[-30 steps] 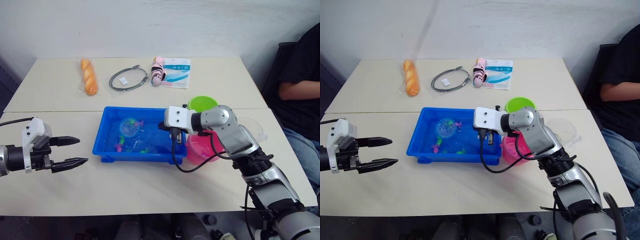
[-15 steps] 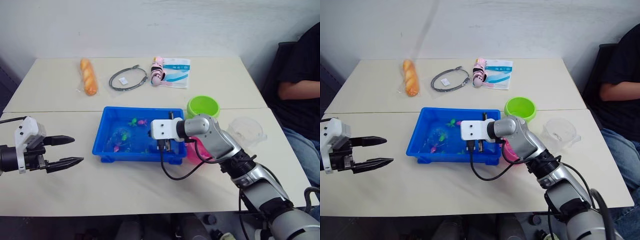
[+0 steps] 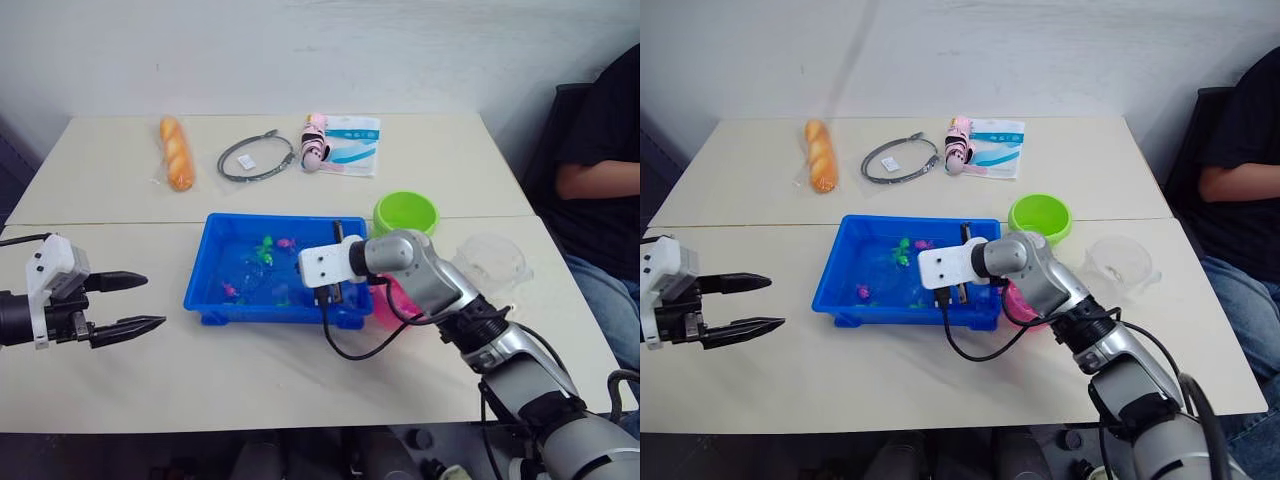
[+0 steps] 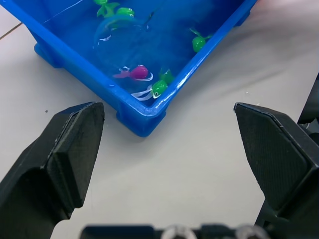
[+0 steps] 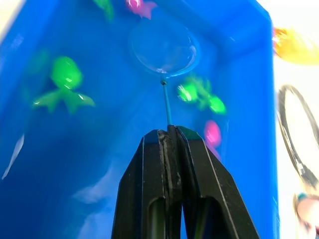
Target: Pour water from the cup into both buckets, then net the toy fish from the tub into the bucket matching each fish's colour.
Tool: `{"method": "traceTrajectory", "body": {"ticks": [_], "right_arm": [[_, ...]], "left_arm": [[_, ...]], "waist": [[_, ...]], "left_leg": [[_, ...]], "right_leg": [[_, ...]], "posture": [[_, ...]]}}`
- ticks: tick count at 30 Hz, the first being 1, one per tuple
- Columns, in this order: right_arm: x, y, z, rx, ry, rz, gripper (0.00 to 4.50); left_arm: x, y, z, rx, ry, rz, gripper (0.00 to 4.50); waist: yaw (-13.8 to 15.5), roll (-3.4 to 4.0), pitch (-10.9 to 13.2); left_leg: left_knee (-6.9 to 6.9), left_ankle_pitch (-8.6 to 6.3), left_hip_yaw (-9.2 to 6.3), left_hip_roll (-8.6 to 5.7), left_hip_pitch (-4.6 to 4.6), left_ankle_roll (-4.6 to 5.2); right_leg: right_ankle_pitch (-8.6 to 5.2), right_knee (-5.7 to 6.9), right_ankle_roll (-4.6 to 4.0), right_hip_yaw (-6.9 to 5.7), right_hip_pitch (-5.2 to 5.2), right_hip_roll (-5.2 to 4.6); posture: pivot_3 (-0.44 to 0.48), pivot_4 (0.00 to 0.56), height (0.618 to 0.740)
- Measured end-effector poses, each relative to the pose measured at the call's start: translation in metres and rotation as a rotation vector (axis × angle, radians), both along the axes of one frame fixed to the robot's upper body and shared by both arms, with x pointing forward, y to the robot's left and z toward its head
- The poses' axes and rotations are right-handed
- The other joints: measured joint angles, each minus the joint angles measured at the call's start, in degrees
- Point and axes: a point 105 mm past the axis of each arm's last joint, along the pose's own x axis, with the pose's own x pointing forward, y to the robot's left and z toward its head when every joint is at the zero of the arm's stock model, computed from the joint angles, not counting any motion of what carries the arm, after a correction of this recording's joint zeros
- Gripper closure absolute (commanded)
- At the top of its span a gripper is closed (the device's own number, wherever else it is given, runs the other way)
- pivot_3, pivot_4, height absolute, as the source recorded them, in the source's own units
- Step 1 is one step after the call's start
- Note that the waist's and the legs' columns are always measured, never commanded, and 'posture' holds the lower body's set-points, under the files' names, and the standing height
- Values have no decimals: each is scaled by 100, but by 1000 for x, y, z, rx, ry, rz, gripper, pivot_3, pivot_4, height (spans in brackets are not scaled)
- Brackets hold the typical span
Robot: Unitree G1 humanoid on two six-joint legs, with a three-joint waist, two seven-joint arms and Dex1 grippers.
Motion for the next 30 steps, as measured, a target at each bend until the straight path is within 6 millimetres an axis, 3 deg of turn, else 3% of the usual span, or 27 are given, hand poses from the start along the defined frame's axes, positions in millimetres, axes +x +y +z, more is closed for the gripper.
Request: {"method": "traceTrajectory", "body": {"ticks": [9, 23, 30], "right_arm": [[-10, 7, 5, 27, 108, 6, 4500], [-18, -2, 10, 200, 491, -138, 4500], [-29, -29, 33, 294, 554, -165, 4500]], "left_arm": [[0, 7, -2, -2, 5, 18, 22], [1, 9, -2, 1, -5, 18, 22], [5, -8, 12, -47, -32, -49, 22]], "waist": [[10, 0, 0], [9, 0, 0], [55, -1, 0]], "left_leg": [[0, 0, -1, 0, -1, 0], [-4, -3, -1, 0, -1, 5], [-2, -7, -8, -1, -9, 11]], "right_leg": [[0, -1, 0, -2, 1, -1], [-1, -3, -1, -1, -1, -2], [-1, -11, -1, -6, 0, -5]], "posture": [[0, 150, 740], [0, 150, 740], [0, 150, 740]]}}
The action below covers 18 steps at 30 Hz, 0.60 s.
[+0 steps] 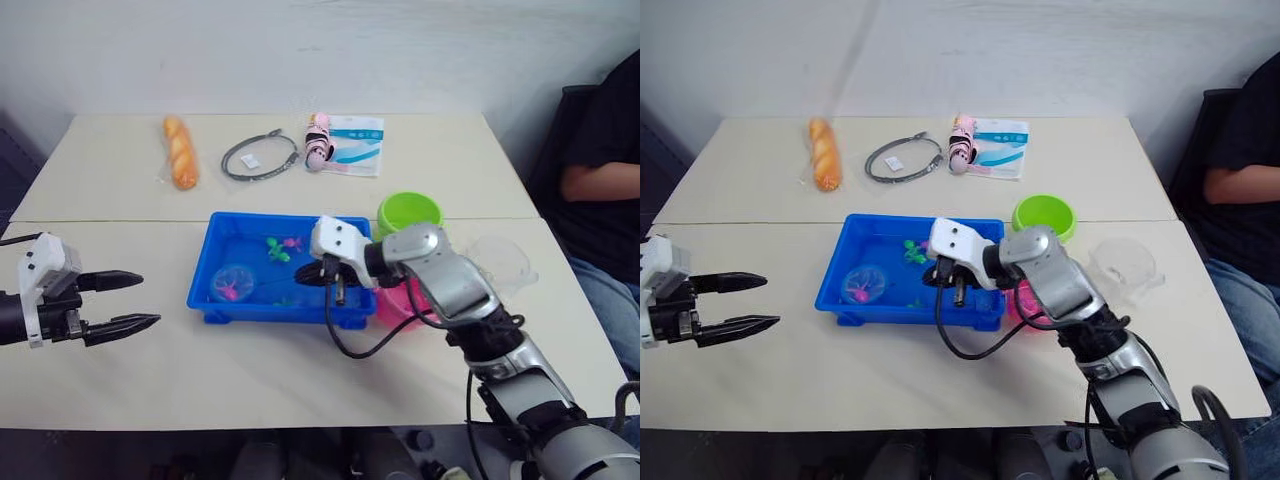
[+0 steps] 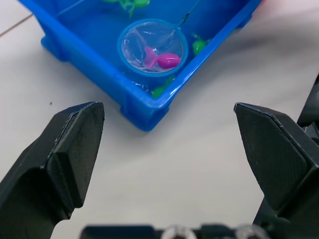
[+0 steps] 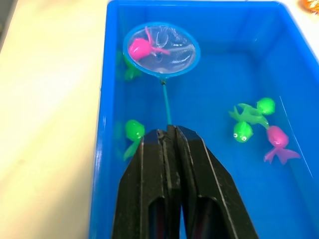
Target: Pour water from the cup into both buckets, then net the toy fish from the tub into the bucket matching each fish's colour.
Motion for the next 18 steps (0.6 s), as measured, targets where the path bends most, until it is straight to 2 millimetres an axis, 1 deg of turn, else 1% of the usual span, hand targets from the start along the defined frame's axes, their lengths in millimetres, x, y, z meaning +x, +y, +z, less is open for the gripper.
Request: {"method": "traceTrajectory", "body": {"ticks": [2, 5, 8, 9, 11, 12, 15, 18], "right_arm": [[-4, -9, 11, 34, -8, -17, 4500], [-12, -24, 25, 93, -11, -34, 4500], [-18, -46, 29, 125, -30, -102, 4500], [-20, -59, 30, 134, -42, -153, 4500], [-23, -76, 31, 142, -49, -216, 4500], [-27, -88, 32, 146, -55, -254, 4500], [-45, -117, 34, 152, -80, -326, 4500], [-62, -148, 26, 129, -101, -413, 4500]], "left_arm": [[4, -11, 7, -18, -21, -44, 22], [7, -31, 13, -38, -32, -129, 22], [13, -53, 16, -54, -46, -219, 22], [15, -62, 15, -65, -43, -257, 22], [17, -72, 13, -82, -38, -301, 22], [20, -82, 13, -94, -41, -338, 22], [24, -105, 17, -119, -55, -435, 22], [26, -121, 18, -132, -52, -516, 22]], "waist": [[9, 0, 0], [5, 0, 0], [11, 0, 0], [19, 0, 0], [30, 0, 0], [39, 0, 0], [131, 0, 0], [154, 0, 0]], "left_leg": [[-1, 0, 0, 0, 0, 0], [-4, 0, -1, 0, 0, 0], [-3, 0, 0, 0, -2, 0], [-3, 0, 0, -1, -3, 0], [-1, 1, 1, -1, -4, -1], [0, 2, 1, -1, -7, -2], [2, 2, 1, 0, -8, -3], [8, 2, 1, 0, -7, -3]], "right_leg": [[0, -2, 0, 0, 1, 0], [0, -4, 0, 0, 1, 0], [0, -4, 0, 0, 1, 1], [0, -4, 0, 1, 1, 1], [0, -3, 1, 2, 0, 2], [0, -2, 1, 2, 0, 4], [0, -3, 1, 1, 1, 9], [2, -3, 4, 1, 13, 13]], "posture": [[0, 150, 740], [0, 150, 740], [0, 150, 740], [0, 150, 740], [0, 150, 740], [0, 150, 740], [0, 150, 740], [0, 150, 740]]}}
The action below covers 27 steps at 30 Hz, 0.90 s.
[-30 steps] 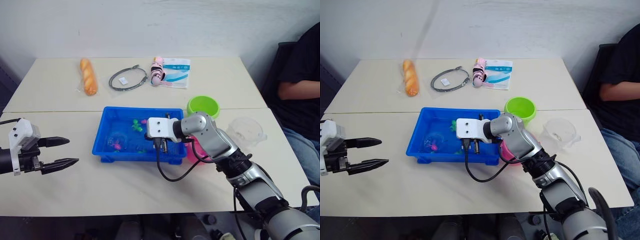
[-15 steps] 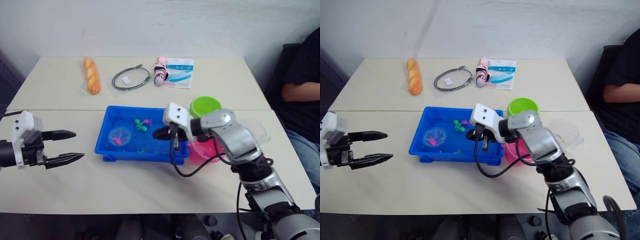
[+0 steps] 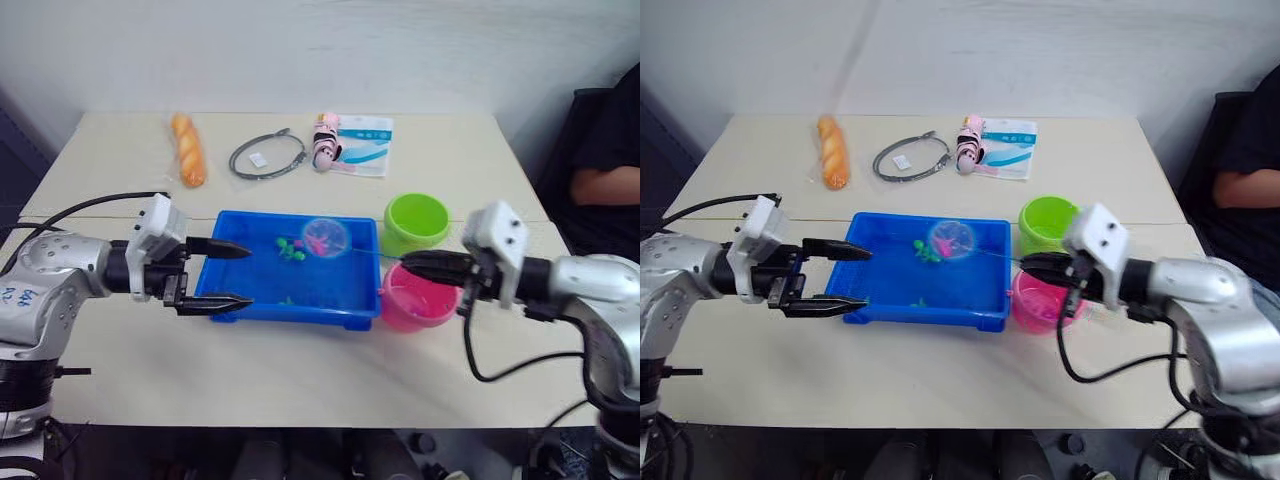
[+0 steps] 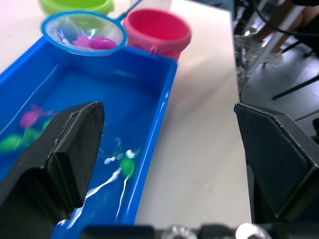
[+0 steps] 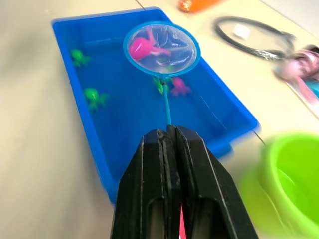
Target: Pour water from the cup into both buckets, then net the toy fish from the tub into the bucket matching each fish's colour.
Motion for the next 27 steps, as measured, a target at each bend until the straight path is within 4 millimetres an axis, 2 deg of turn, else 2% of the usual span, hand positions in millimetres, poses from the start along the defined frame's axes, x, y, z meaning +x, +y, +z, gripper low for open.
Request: {"method": "traceTrajectory", "body": {"ticks": [3, 7, 10, 12, 16, 18, 23, 25, 27], "right_arm": [[-15, -29, -14, -44, -8, -99, 4500], [-32, -51, -18, -142, -91, -176, 4500], [-47, -63, -25, -291, -183, -198, 4500], [-54, -67, -28, -373, -230, -191, 4500], [-56, -76, -12, -604, -475, -188, 4500], [-59, -75, -12, -789, -596, -82, 4500], [-66, -60, -24, -1012, -827, 117, 4500], [-58, -69, -16, -1081, -908, 73, 4500], [-53, -83, -10, -1126, -918, 15, 4500]], "left_arm": [[4, -8, -2, -3, 15, -51, 22], [10, -12, -4, 11, 12, -90, 22], [17, -15, -5, 11, 8, -107, 22], [18, -18, -5, 13, 4, -123, 22], [21, -23, -3, 9, -9, -148, 22], [23, -24, -2, 5, -12, -154, 22], [26, -28, -8, 0, -1, -158, 22], [26, -29, -7, 0, -4, -160, 22], [26, -29, -7, 3, -6, -160, 22]], "waist": [[-13, 0, 0], [-18, 0, 0], [-8, 0, 0], [-7, 0, 0], [-29, 0, 0], [-17, -1, 0], [-9, -3, 0], [-24, -4, 0], [-12, -3, 0]], "left_leg": [[5, 1, 7, -2, 6, 2], [2, 0, 14, 4, 38, 4], [4, 1, 13, 3, 46, 4], [5, 3, 14, 3, 47, 0], [10, 11, 21, 3, 54, -15], [9, 13, 23, 3, 57, -18], [14, 17, 22, 5, 53, -25], [21, 17, 30, 4, 55, -25], [20, 19, 27, 5, 57, -28]], "right_leg": [[3, -2, 5, 8, 6, 4], [2, -4, 7, 17, 31, 17], [2, -3, 7, 20, 41, 19], [2, -4, 8, 21, 43, 19], [3, 2, 10, 30, 44, 20], [2, 1, 10, 31, 45, 22], [2, 2, 11, 33, 43, 26], [3, 8, 13, 38, 44, 24], [3, 9, 13, 36, 45, 25]], "posture": [[0, 150, 740], [0, 150, 740], [0, 150, 740], [0, 150, 740], [0, 150, 740], [0, 150, 740], [0, 150, 740], [0, 150, 740], [0, 150, 740]]}}
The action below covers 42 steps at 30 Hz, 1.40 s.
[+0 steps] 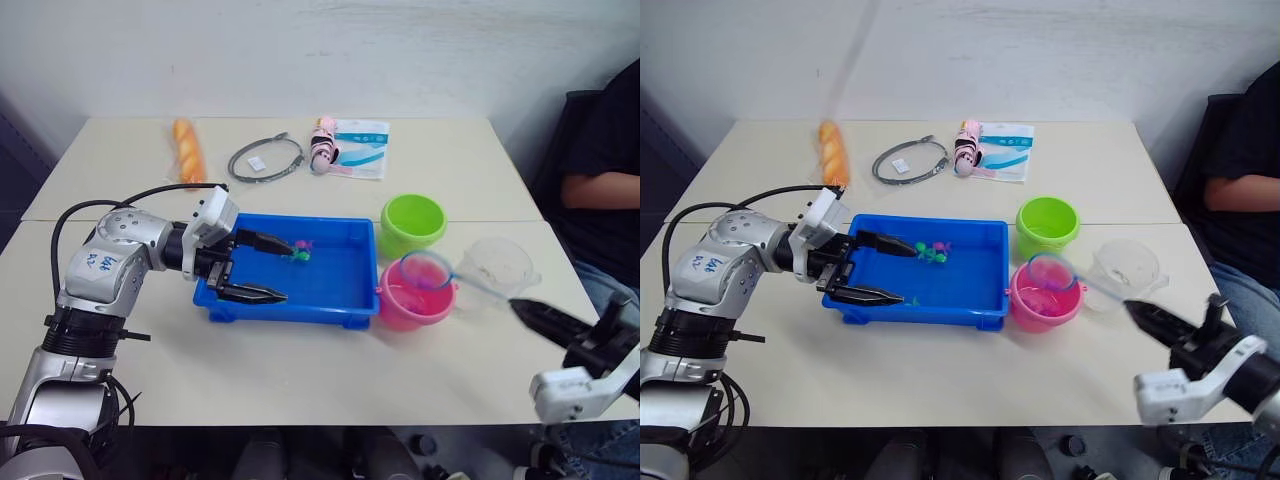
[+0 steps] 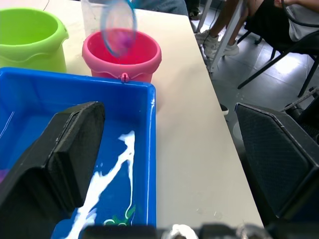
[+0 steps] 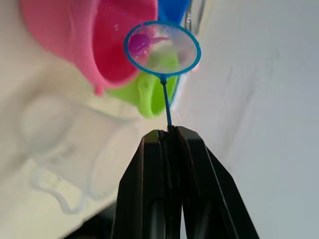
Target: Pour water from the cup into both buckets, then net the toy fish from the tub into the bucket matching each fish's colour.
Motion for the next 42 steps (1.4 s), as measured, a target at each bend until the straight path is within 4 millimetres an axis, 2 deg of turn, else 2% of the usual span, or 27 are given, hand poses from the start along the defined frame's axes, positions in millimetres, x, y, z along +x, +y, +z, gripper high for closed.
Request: {"method": "traceTrajectory", "body": {"ticks": [3, 10, 13, 16, 17, 20, 23, 25, 27, 29, 32, 33, 35, 37, 42], "right_arm": [[-3, 2, -6, -50, 10, 36, 4500], [1, 6, 0, -76, -18, 90, 4500], [-1, 8, -4, -147, 27, 146, 4500], [12, -2, 12, -95, -51, 95, 4500], [14, -5, 14, -99, -45, 93, 4500], [13, 5, 8, -111, -13, 159, 4500], [20, -1, 15, -80, -32, 136, 4500], [19, 5, 11, -59, -5, 171, 4500], [24, 10, 16, 39, -10, 168, 4500], [34, 15, 33, 240, -18, 145, 4500], [36, 48, 51, 678, 148, 208, 4500], [34, 59, 51, 763, 219, 234, 4500], [38, 85, 46, 868, 424, 242, 4500], [51, 103, 37, 985, 630, 187, 4500], [76, 130, 13, 1214, 988, 23, 4500]], "left_arm": [[0, 0, 0, 0, -1, 1, 22], [1, 0, 0, -1, -1, 9, 22], [2, 3, 0, -1, -6, 23, 22], [2, 5, 1, 0, -11, 36, 22], [2, 6, 2, -1, -14, 42, 22], [3, 9, 2, -2, -16, 64, 22], [3, 12, 1, 6, -13, 80, 22], [1, 14, -1, 11, -10, 96, 22], [0, 16, -3, 17, -1, 109, 22], [1, 22, -2, 15, 6, 146, 22], [1, 38, -6, 21, 34, 221, 22], [1, 41, -7, 20, 40, 235, 22], [-1, 50, -12, 23, 63, 272, 22], [-2, 58, -17, 22, 81, 318, 22], [-5, 68, -18, 18, 79, 386, 22]], "waist": [[4, 0, 0], [-13, 0, 0], [-3, 0, 0], [-9, 0, 0], [-7, 0, 0], [-4, -1, 0], [-10, 0, 0], [-10, 0, 0], [-15, 0, 0], [-39, 0, 0], [-38, 1, 0], [-22, 1, 0], [-22, 1, 0], [-25, -9, -1], [7, -10, 0]], "left_leg": [[-6, 2, -3, 5, -1, -3], [3, 1, 1, 3, 1, -2], [0, 1, -4, 8, 1, -2], [7, 1, 1, 6, 0, -2], [7, 1, 1, 6, -1, -2], [5, 1, -5, 13, -3, -2], [7, 1, -1, 9, -2, -2], [5, 1, -3, 13, -1, -2], [8, 1, -1, 14, -2, -2], [14, 1, 0, 16, 1, -2], [11, 2, -12, 26, 1, -4], [13, 2, -19, 26, -3, -4], [17, 0, -18, 25, -6, -1], [25, -14, -23, 24, -7, 25], [25, -17, -35, 13, -31, 30]], "right_leg": [[-1, -2, -2, 0, 0, 7], [0, 4, -1, 4, 1, 4], [-1, 1, -2, 3, 1, 12], [0, 5, -1, 6, 2, 7], [0, 5, -1, 6, 1, 6], [0, 3, -2, 5, 1, 17], [0, 5, -2, 6, 1, 12], [0, 4, -2, 6, 1, 14], [0, 8, -2, 7, 1, 15], [0, 13, -3, 8, 1, 13], [-1, 15, -6, 1, 2, 19], [-1, 14, -6, -3, 2, 20], [0, 14, -7, -3, 2, 12], [2, 10, -11, -12, 4, 1], [2, -1, -11, -32, -10, -19]], "posture": [[0, 150, 740], [0, 150, 740], [0, 150, 740], [0, 150, 740], [0, 150, 740], [0, 150, 740], [0, 150, 740], [0, 150, 740], [0, 150, 740], [0, 150, 740], [0, 150, 740], [0, 150, 740], [0, 150, 740], [0, 150, 740], [0, 150, 740]]}}
